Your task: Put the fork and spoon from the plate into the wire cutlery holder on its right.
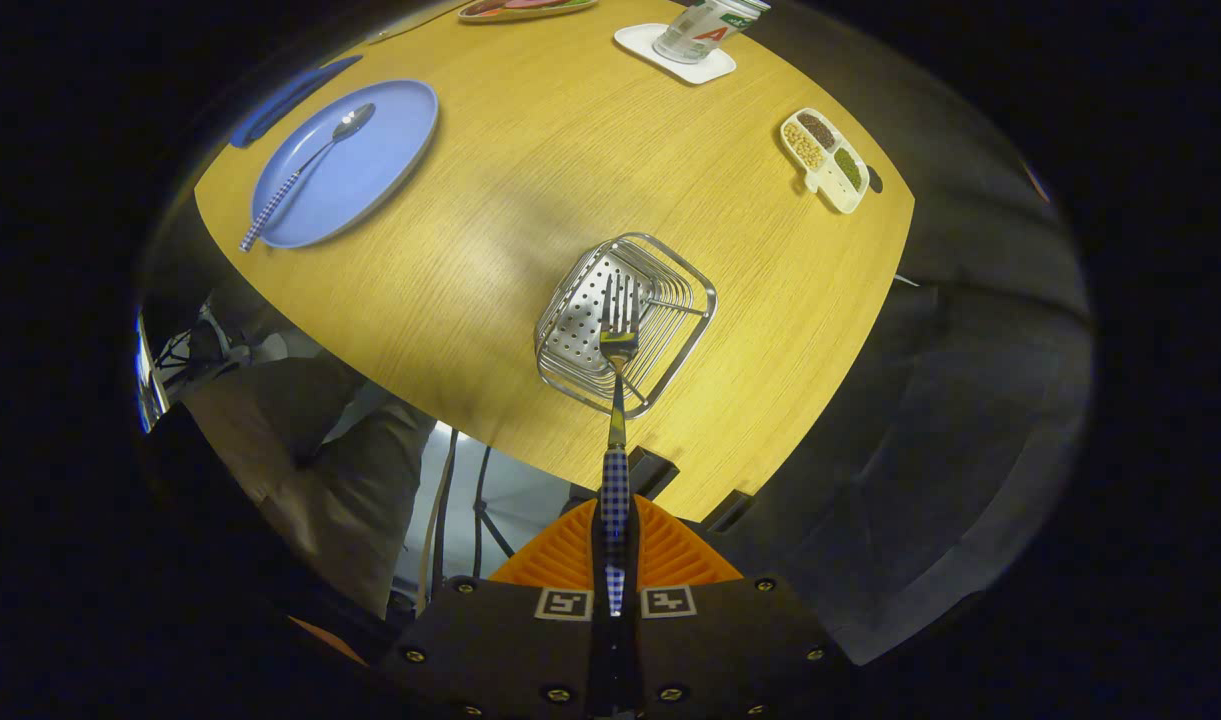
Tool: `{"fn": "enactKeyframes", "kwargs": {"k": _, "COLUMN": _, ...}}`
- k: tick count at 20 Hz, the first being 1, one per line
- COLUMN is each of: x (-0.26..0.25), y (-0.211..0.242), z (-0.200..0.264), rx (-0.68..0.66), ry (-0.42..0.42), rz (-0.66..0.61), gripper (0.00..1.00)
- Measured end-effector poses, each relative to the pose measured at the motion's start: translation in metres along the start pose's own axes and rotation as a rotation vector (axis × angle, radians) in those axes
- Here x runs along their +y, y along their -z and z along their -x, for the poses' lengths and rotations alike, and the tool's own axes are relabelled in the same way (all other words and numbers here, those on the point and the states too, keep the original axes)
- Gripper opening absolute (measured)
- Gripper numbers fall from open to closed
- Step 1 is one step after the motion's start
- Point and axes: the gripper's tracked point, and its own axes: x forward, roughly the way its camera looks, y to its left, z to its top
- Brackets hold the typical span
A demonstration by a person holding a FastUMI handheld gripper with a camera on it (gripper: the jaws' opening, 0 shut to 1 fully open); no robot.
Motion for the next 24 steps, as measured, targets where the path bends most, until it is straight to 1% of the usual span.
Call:
{"fn": "enactKeyframes", "kwargs": {"k": 4, "x": -0.009, "y": -0.014, "z": -0.007, "rx": 0.040, "ry": 0.013, "rz": 0.045, "gripper": 0.04}}
{"fn": "enactKeyframes", "kwargs": {"k": 10, "x": -0.016, "y": -0.019, "z": -0.016, "rx": 0.121, "ry": 0.018, "rz": 0.098, "gripper": 0.04}}
{"fn": "enactKeyframes", "kwargs": {"k": 11, "x": -0.017, "y": -0.020, "z": -0.017, "rx": 0.129, "ry": 0.015, "rz": 0.105, "gripper": 0.08}}
{"fn": "enactKeyframes", "kwargs": {"k": 12, "x": -0.017, "y": -0.022, "z": -0.018, "rx": 0.129, "ry": 0.011, "rz": 0.113, "gripper": 0.08}}
{"fn": "enactKeyframes", "kwargs": {"k": 13, "x": -0.016, "y": -0.026, "z": -0.019, "rx": 0.115, "ry": 0.000, "rz": 0.118, "gripper": 0.11}}
{"fn": "enactKeyframes", "kwargs": {"k": 15, "x": -0.016, "y": -0.029, "z": -0.017, "rx": 0.091, "ry": -0.006, "rz": 0.123, "gripper": 0.13}}
{"fn": "enactKeyframes", "kwargs": {"k": 17, "x": -0.017, "y": -0.030, "z": -0.010, "rx": 0.084, "ry": 0.001, "rz": 0.107, "gripper": 0.35}}
{"fn": "enactKeyframes", "kwargs": {"k": 18, "x": -0.017, "y": -0.028, "z": -0.008, "rx": 0.083, "ry": 0.005, "rz": 0.094, "gripper": 0.37}}
{"fn": "enactKeyframes", "kwargs": {"k": 19, "x": -0.018, "y": -0.026, "z": -0.006, "rx": 0.075, "ry": 0.007, "rz": 0.082, "gripper": 0.68}}
{"fn": "enactKeyframes", "kwargs": {"k": 21, "x": -0.017, "y": -0.025, "z": 0.004, "rx": 0.033, "ry": 0.016, "rz": 0.054, "gripper": 0.87}}
{"fn": "enactKeyframes", "kwargs": {"k": 24, "x": -0.016, "y": -0.028, "z": 0.021, "rx": -0.068, "ry": 0.033, "rz": -0.005, "gripper": 0.90}}
